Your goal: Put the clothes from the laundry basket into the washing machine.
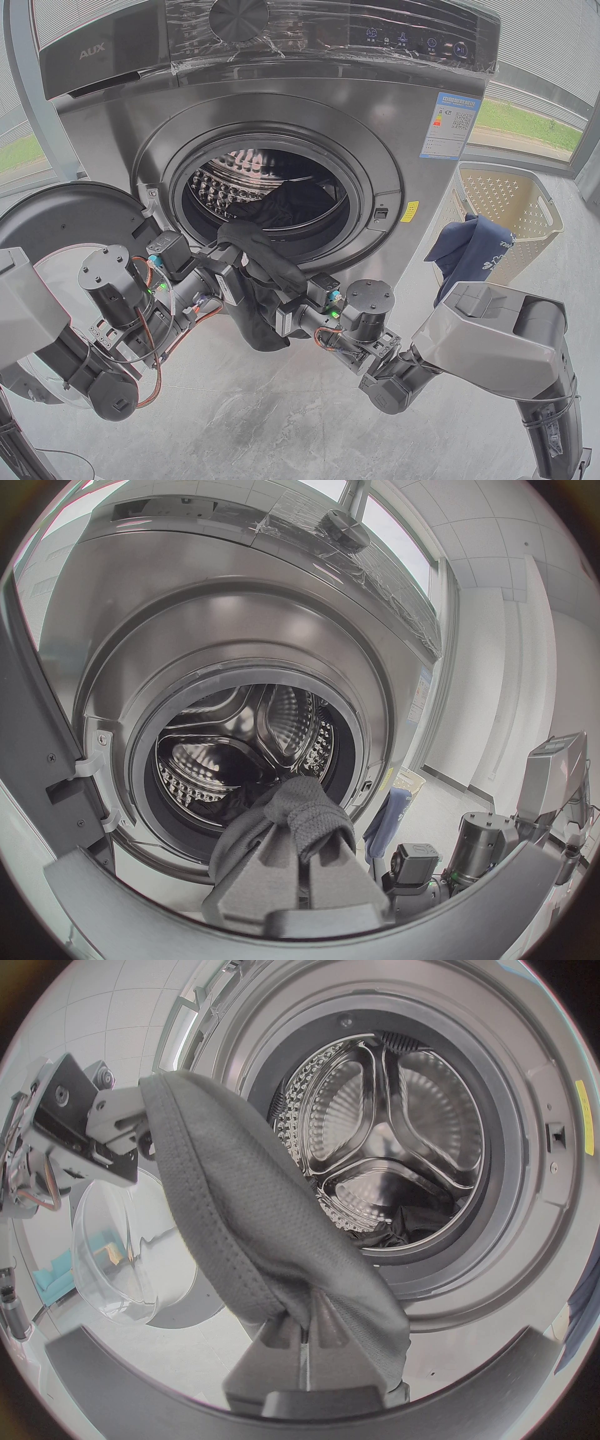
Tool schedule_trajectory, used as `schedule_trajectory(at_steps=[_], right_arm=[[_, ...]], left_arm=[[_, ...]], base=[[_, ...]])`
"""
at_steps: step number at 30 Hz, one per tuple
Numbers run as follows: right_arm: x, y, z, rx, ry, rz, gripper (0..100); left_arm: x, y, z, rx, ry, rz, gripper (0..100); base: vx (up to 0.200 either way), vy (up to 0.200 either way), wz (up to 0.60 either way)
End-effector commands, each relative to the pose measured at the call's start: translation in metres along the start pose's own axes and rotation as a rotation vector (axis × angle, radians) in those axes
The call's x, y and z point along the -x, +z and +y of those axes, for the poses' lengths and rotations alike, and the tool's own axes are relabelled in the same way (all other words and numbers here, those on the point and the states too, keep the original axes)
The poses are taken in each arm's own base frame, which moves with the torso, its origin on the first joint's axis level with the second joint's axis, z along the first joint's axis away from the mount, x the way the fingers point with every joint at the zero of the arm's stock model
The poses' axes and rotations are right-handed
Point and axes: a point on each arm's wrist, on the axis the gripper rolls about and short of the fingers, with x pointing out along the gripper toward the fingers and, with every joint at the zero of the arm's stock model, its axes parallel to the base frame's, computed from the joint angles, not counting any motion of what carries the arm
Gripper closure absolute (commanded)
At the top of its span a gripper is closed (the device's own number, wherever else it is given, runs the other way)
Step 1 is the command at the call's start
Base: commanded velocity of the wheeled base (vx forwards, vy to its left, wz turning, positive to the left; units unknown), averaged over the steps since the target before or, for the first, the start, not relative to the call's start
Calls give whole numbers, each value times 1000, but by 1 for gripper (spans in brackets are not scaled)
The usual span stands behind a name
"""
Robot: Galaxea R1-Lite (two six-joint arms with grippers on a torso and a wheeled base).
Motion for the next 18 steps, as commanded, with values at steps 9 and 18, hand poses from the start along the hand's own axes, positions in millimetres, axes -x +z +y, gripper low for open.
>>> schedule_trajectory(at_steps=[9, 18], right_arm=[[49, 58, -1, 17, -1, 8, 100], [75, 82, -28, 47, -46, 3, 100]], left_arm=[[-2, -2, 12, -9, 38, 2, 100], [-2, -1, 16, -12, 52, 0, 100]], base=[[0, 0, 0], [0, 0, 0]])
